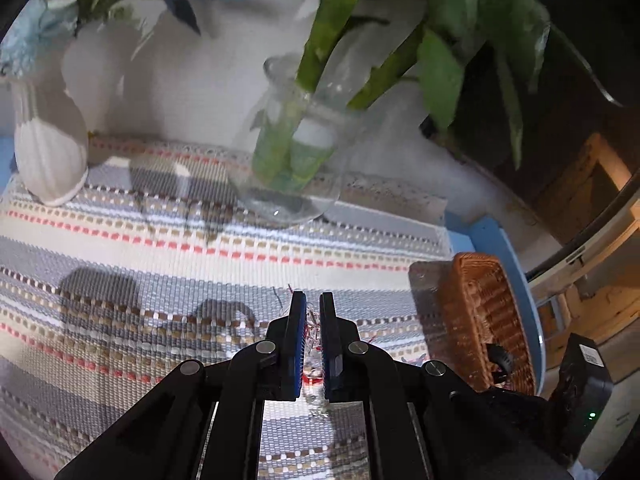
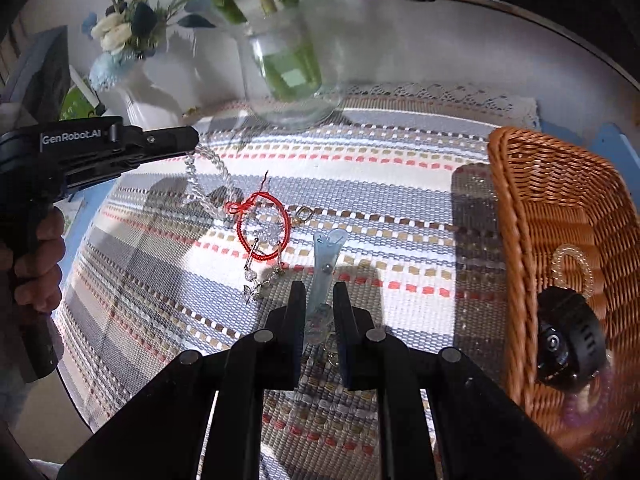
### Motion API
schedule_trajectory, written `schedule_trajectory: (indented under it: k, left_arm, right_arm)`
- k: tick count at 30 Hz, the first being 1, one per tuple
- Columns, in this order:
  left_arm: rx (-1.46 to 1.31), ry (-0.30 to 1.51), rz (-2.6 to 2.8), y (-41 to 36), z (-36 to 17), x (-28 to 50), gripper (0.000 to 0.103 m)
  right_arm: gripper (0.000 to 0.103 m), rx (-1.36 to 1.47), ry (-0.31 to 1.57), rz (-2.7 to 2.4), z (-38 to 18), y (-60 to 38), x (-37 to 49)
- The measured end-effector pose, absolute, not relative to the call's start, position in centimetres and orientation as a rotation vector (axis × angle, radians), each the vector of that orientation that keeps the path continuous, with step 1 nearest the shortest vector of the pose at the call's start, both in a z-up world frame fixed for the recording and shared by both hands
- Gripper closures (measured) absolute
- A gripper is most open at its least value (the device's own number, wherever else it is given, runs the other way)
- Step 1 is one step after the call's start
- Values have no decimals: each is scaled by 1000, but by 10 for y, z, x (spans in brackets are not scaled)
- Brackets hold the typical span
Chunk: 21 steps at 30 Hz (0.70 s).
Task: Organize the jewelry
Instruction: 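Grasp the silver chain bracelet with the left tool while the right tool grasps the clear hair clip, then carry the chain and hair clip in both tools over the basket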
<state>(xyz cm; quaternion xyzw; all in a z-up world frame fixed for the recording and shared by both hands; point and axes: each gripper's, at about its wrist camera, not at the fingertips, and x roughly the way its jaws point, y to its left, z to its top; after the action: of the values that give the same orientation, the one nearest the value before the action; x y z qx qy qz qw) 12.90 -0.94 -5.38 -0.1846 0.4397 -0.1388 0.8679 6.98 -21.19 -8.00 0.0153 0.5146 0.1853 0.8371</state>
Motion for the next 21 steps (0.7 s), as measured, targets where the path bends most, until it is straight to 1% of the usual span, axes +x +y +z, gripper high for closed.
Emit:
schedule_trajectory:
  k: [5,10,16,21]
  left_arm:
    - [-391,891,-313,-10,-35,123,97]
    - [-309,850,-355,-29,-14,114,97]
    - [-249,817,-425,-68,1,114,97]
    - [-209,795,-509,-116,12,121,97]
  right_arm:
    - [87,48,1066,391,-68,-216,65]
    - [87,80,1016,383,-48,-228,60]
    - [87,118,962,332,-28,-256,56]
    - [87,166,935,251,-18,-292,49]
